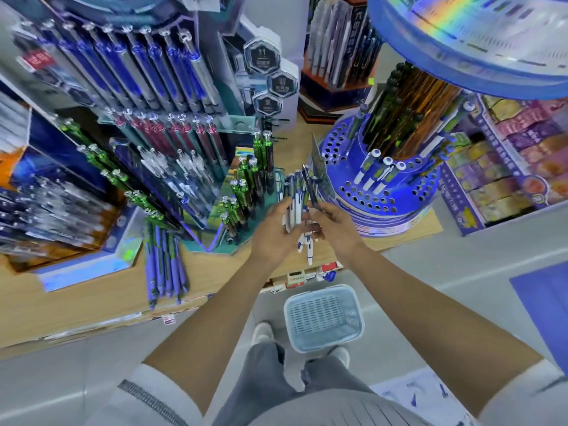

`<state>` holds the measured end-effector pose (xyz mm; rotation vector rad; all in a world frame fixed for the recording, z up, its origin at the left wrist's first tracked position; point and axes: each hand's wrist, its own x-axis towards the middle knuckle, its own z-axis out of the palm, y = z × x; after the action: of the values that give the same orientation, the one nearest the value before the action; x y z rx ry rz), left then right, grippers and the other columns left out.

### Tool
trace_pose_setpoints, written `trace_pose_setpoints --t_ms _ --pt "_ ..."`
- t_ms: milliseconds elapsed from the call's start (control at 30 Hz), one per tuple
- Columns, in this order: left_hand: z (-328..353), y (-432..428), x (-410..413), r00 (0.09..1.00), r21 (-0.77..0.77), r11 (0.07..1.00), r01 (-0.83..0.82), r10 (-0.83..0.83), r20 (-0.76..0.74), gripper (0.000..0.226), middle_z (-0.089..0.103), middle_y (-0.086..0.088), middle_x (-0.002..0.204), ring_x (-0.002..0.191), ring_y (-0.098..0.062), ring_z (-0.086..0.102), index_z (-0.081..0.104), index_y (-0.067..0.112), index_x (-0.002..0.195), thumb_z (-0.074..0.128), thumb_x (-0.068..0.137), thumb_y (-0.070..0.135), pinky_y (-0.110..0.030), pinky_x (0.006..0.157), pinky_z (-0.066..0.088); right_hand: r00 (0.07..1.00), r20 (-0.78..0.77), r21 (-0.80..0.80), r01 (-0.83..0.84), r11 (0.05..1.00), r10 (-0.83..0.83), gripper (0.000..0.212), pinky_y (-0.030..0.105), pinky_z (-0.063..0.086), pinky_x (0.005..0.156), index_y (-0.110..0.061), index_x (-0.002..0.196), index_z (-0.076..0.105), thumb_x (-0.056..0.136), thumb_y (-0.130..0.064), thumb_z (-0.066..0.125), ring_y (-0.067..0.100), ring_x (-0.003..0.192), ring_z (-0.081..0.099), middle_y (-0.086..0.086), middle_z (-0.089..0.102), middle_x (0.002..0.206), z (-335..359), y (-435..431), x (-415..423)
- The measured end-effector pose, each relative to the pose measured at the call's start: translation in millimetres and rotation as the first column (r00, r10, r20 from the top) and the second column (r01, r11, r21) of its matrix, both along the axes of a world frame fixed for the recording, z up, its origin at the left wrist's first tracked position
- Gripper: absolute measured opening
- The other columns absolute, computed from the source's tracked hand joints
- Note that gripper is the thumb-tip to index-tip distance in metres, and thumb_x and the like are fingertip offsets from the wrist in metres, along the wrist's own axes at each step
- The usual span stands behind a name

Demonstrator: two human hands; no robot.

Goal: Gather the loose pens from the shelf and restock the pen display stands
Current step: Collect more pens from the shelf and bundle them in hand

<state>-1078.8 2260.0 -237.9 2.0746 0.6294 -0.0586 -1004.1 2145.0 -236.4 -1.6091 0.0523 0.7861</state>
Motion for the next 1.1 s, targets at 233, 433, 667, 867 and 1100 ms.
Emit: trace_pose_setpoints --t_ms 233,433,667,867,1100 --pt "-7 1 -4 0.999 0.108 0.994 0.035 -0.038 0.025 0.051 0.041 -0.002 0.138 0.072 -0.021 0.063 0.045 0.016 0.139 0.061 0.090 0.015 -0.040 0.078 0.053 0.999 0.005 0.035 0.042 0.998 -0.042 0.018 0.023 0.053 0.069 -0.005 0.115 0.058 0.100 -0.009 0.050 0.009 0.068 0.067 0.003 0.072 0.091 -4 2 -1" --pt "-7 -1 -10 0.998 0.191 0.981 0.034 -0.043 0.044 0.049 0.045 -0.001 0.136 0.084 -0.020 0.063 0.047 0.016 0.137 0.058 0.089 0.012 -0.040 0.079 0.053 0.995 0.081 -0.014 0.050 0.999 -0.049 0.014 0.017 0.049 0.068 -0.011 0.109 0.060 0.100 -0.010 0.050 0.008 0.073 0.063 0.000 0.073 0.088 -6 2 -4" --pt "-8 -2 -18 0.978 0.232 0.970 0.073 -0.115 0.173 0.040 0.050 -0.005 0.124 0.104 -0.020 0.056 0.057 0.010 0.126 0.057 0.087 0.004 -0.033 0.095 0.045 0.993 0.092 0.036 0.070 0.997 -0.073 0.014 0.019 0.047 0.058 -0.008 0.107 0.059 0.100 -0.007 0.048 0.007 0.052 0.055 0.003 0.069 0.070 3 -5 -13" --pt "-4 -13 -27 0.944 0.257 0.966 0.016 -0.099 0.315 0.026 0.059 0.000 0.106 0.088 -0.015 0.059 0.066 0.015 0.107 0.054 0.087 0.004 -0.031 0.080 0.047 0.991 0.124 0.041 0.050 0.998 -0.055 0.018 0.018 0.047 0.057 -0.001 0.112 0.059 0.100 -0.009 0.048 0.004 0.055 0.057 0.007 0.063 0.070 10 -27 -27" --pt "8 -75 -13 0.979 -0.227 0.969 -0.094 0.131 0.154 0.021 0.062 0.003 0.082 0.075 -0.015 0.062 0.054 0.019 0.116 0.054 0.096 0.026 -0.036 0.075 0.052 0.984 0.172 0.074 -0.063 0.995 0.050 0.016 0.014 0.036 0.049 -0.006 0.100 0.063 0.099 -0.002 0.048 0.006 0.048 0.042 -0.001 0.045 0.055 9 -98 -44"
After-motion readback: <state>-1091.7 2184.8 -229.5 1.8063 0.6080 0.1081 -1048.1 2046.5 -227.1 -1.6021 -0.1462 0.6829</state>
